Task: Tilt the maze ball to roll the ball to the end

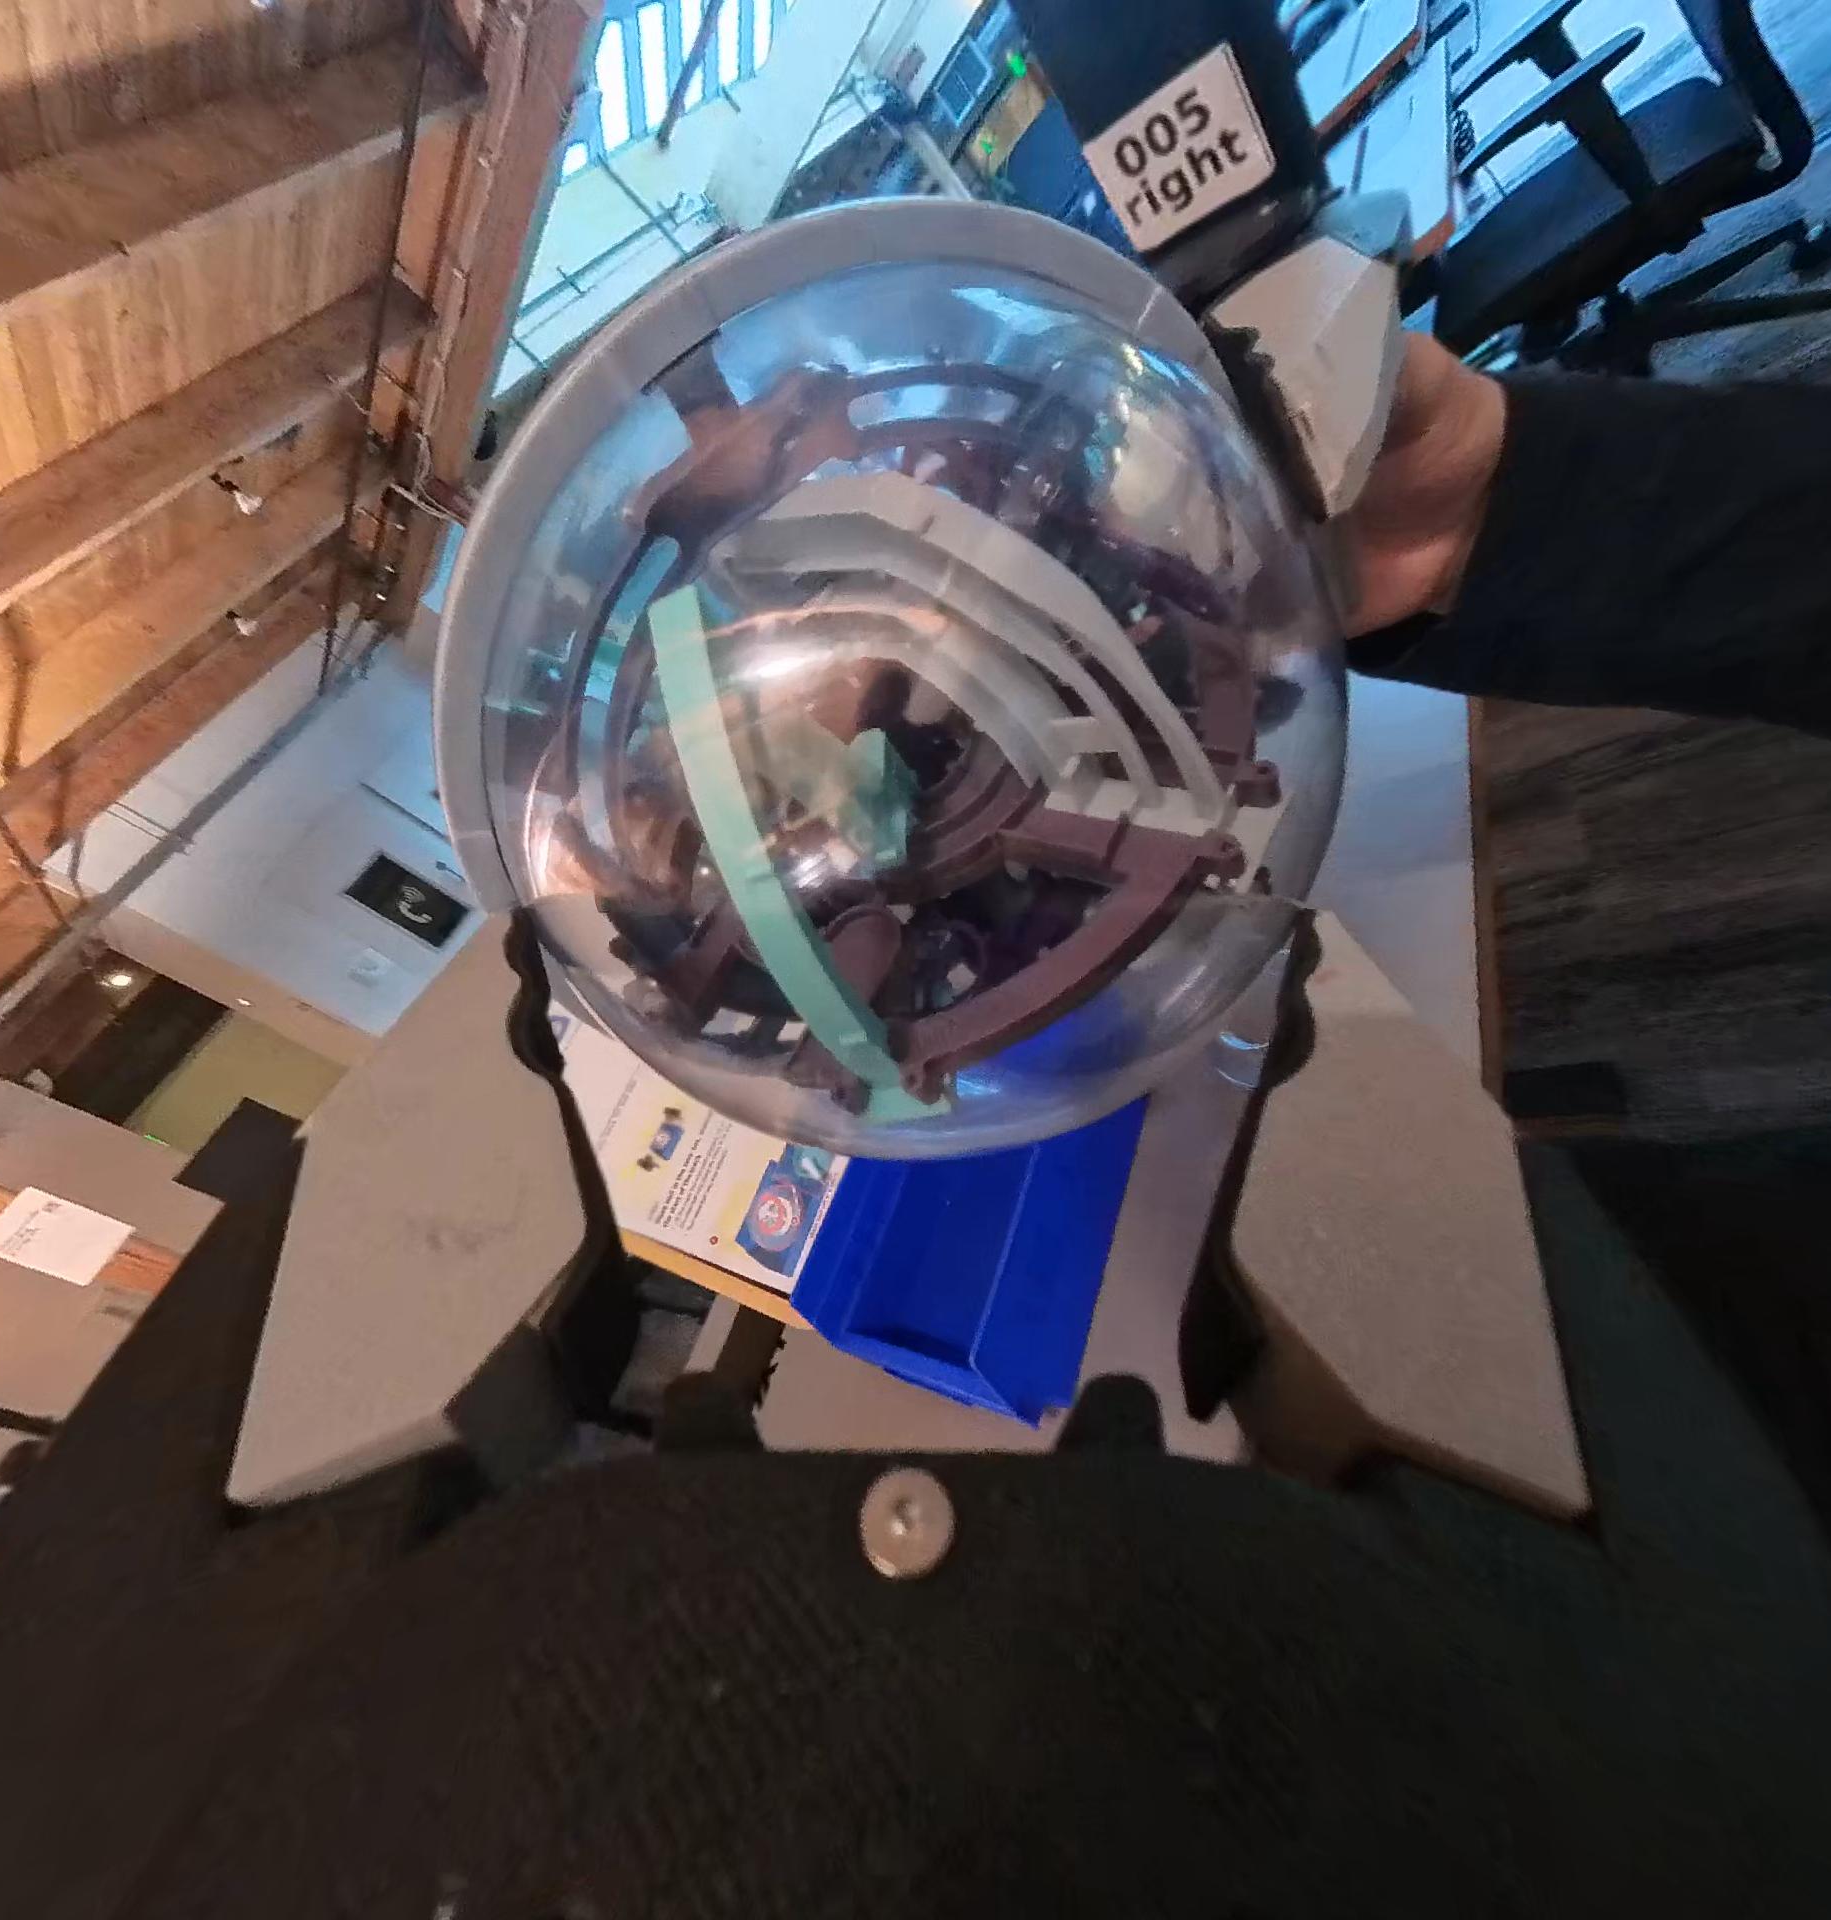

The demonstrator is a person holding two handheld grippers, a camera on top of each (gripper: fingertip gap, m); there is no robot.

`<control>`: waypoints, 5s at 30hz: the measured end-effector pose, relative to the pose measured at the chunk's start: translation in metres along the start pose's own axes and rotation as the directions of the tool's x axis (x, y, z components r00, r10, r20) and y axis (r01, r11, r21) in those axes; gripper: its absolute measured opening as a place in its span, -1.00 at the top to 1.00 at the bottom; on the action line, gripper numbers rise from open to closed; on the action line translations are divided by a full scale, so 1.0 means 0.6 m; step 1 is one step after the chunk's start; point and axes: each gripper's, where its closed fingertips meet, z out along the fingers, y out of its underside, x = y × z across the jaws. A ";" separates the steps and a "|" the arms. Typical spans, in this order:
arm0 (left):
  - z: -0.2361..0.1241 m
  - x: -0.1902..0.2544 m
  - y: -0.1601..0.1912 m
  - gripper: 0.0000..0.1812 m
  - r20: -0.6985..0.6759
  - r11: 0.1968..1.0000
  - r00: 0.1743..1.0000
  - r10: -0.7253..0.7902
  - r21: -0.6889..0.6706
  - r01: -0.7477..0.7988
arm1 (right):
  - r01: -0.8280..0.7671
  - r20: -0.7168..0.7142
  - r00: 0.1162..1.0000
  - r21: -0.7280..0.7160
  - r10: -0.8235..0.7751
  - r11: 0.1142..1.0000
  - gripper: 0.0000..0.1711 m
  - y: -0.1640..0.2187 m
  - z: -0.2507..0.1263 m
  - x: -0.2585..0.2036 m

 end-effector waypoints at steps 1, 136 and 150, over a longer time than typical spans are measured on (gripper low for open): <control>0.000 0.002 -0.002 -0.49 0.008 1.000 1.000 0.016 -0.003 -0.016 | 0.003 0.010 1.000 0.019 -0.003 1.000 -0.69 0.000 -0.002 -0.002; 0.004 0.183 0.049 -0.52 0.472 0.976 0.874 0.115 0.111 -0.188 | 0.244 0.284 0.930 -0.002 -0.234 0.970 -0.67 0.123 -0.070 -0.113; -0.029 0.100 0.093 -0.53 0.382 0.963 0.914 -0.135 0.270 0.030 | 0.344 0.084 0.936 -0.410 -0.341 0.844 -0.67 0.099 0.033 -0.089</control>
